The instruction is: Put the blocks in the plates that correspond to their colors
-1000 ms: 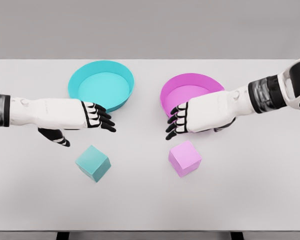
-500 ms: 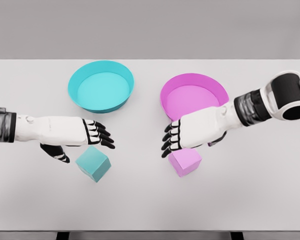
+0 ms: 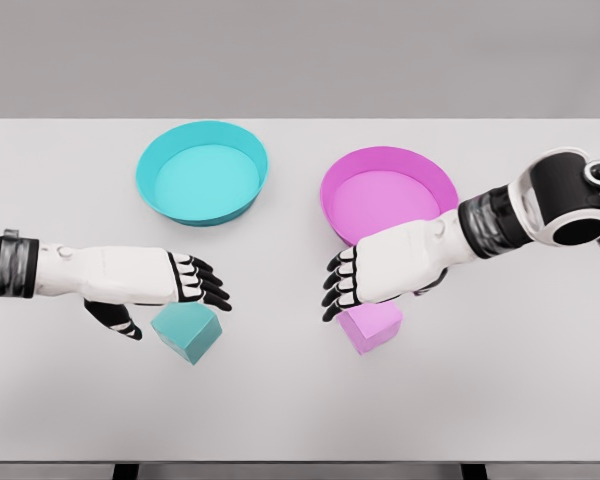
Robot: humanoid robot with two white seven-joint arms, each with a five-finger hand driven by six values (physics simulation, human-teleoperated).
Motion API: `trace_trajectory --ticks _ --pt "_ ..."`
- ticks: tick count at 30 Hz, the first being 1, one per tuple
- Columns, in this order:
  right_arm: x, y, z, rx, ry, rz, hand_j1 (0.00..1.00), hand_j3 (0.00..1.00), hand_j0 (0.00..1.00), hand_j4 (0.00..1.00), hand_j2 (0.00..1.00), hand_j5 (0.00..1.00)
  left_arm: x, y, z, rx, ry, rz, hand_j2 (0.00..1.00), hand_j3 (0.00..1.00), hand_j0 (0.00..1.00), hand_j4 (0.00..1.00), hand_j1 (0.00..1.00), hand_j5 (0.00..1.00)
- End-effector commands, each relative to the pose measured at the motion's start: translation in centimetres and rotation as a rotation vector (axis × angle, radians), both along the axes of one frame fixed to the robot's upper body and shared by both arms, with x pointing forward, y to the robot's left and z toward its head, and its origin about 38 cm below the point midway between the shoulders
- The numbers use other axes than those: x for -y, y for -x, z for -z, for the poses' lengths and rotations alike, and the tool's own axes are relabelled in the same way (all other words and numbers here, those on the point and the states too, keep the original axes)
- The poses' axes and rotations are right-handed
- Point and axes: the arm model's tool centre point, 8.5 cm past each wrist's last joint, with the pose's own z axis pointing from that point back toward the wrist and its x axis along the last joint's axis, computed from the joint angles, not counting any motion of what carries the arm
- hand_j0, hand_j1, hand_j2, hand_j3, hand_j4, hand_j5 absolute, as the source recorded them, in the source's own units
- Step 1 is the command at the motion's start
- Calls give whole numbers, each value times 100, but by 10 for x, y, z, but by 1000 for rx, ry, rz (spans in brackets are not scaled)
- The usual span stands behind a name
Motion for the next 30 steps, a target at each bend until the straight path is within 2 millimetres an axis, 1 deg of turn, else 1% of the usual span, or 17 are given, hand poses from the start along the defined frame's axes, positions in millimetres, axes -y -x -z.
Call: trace_trajectory --ticks 1,5,8,12,14,16,17,20,24,30 --pt "-1 -1 2 21 16 -5 100 100 100 100 100 100 0 0 0 -4 6 -3 100 100 100 100 100 100" --pt "-1 -1 3 22 19 -6 100 100 100 100 100 100 0 2 4 -14 7 -4 100 100 100 100 100 100" --pt "-7 1 6 14 22 -24 100 100 100 100 100 100 0 3 6 -22 8 -4 100 100 100 100 100 100" --pt "-9 3 10 8 30 -35 100 100 100 100 100 100 1 3 7 -22 9 -3 100 100 100 100 100 100" --pt "-9 4 12 4 35 -36 100 100 100 100 100 100 4 3 8 -23 17 2 100 100 100 100 100 100" --pt "-6 6 20 15 71 -46 100 100 100 100 100 100 6 3 9 -25 21 4 100 100 100 100 100 100" --pt "-5 5 21 22 78 -44 100 100 100 100 100 100 8 3 9 -25 25 7 100 100 100 100 100 100" --pt "-6 4 22 29 82 -47 100 100 100 100 100 100 11 2 10 -24 31 10 100 100 100 100 100 100" --pt "-14 5 20 32 74 -67 100 100 100 100 100 100 10 1 11 -26 33 6 100 100 100 100 100 100" --pt "-10 5 26 43 103 -71 100 100 100 100 100 100 8 4 21 -53 31 -4 100 100 100 100 100 100"
